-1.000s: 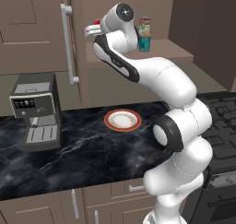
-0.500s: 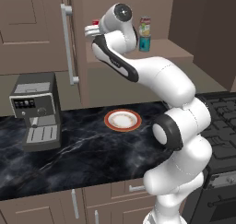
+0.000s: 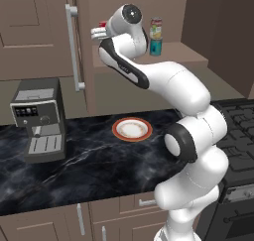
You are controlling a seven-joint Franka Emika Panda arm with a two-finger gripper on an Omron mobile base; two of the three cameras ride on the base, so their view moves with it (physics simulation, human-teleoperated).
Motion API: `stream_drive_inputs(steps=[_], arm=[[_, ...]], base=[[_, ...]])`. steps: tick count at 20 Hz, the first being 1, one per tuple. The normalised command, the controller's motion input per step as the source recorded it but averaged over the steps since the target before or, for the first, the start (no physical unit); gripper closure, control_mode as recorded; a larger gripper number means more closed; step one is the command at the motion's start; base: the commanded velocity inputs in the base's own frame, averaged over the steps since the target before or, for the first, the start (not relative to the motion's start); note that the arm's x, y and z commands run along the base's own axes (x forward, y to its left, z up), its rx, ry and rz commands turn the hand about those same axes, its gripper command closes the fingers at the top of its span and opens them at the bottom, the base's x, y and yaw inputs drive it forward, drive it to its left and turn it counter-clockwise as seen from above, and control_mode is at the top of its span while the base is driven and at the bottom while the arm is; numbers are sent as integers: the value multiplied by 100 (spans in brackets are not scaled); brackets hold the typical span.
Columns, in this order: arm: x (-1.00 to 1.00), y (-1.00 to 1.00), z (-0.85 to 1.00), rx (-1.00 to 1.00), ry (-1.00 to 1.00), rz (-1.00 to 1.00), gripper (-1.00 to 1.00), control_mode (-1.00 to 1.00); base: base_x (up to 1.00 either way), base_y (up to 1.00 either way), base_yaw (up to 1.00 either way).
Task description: Stack two cans on top of the other two cans in the cabinet.
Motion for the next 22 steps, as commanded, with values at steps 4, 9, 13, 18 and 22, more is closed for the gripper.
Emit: stream_drive_inputs(steps=[4, 9, 13, 18, 22], arm=[[0, 1, -13, 0, 0, 0, -100, -100], [-3, 0, -5, 0, 0, 0, -100, -100], [-17, 0, -8, 0, 0, 0, -100, -100], [-31, -5, -8, 0, 0, 0, -100, -100], [-46, -21, -15, 0, 0, 0, -100, -100]], base=[[0, 0, 0], [0, 0, 0], [0, 0, 0], [0, 0, 0], [0, 0, 0]])
